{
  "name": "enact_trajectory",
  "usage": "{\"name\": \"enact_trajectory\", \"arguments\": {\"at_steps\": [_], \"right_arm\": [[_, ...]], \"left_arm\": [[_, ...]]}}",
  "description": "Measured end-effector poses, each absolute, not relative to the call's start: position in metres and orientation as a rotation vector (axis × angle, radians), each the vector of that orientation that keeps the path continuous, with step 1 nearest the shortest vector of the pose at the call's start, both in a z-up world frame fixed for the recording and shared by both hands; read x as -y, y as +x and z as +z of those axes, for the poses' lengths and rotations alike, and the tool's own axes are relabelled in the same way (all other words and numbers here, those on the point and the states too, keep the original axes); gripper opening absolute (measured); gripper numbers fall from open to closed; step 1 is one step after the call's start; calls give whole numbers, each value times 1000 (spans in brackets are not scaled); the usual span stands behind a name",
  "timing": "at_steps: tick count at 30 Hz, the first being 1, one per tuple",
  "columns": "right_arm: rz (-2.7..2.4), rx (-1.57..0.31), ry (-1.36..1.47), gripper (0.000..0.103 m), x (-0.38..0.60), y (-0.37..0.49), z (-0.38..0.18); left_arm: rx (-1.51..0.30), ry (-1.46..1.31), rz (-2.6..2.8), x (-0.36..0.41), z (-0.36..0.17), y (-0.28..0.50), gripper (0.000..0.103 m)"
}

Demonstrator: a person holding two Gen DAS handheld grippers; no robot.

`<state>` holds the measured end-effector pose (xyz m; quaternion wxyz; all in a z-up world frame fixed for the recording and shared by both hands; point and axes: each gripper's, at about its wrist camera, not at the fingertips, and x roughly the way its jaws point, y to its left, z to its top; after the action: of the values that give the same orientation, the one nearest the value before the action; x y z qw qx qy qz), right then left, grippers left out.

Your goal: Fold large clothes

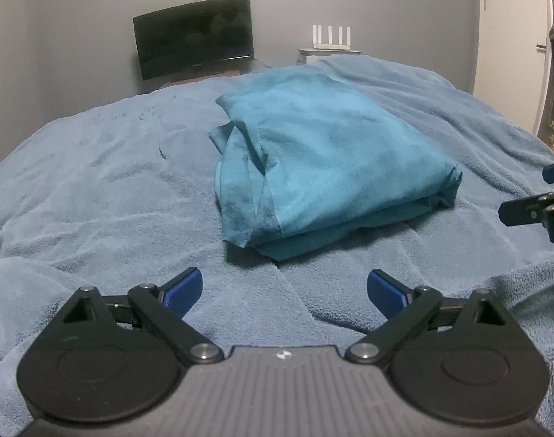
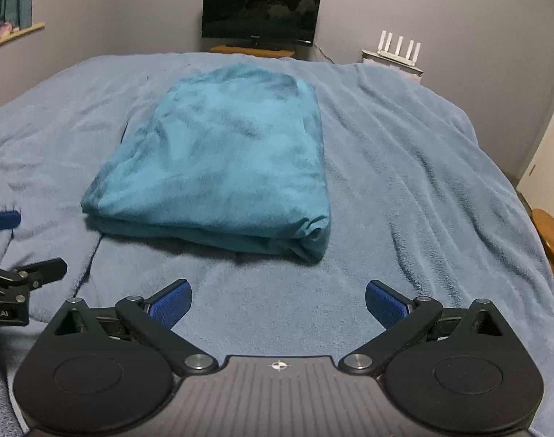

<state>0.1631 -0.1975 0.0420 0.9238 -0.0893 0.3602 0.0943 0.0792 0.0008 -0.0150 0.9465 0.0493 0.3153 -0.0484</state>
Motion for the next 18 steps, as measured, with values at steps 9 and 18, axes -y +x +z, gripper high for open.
{"name": "enact_trajectory", "arguments": {"at_steps": [9, 18], "right_arm": [[202, -742, -147, 103, 205, 166, 44], [212, -751, -155, 103, 205, 167, 43]], "left_arm": [[-641, 106, -100, -2, -16, 78, 97], [-649, 102, -102, -3, -16, 78, 97]]}}
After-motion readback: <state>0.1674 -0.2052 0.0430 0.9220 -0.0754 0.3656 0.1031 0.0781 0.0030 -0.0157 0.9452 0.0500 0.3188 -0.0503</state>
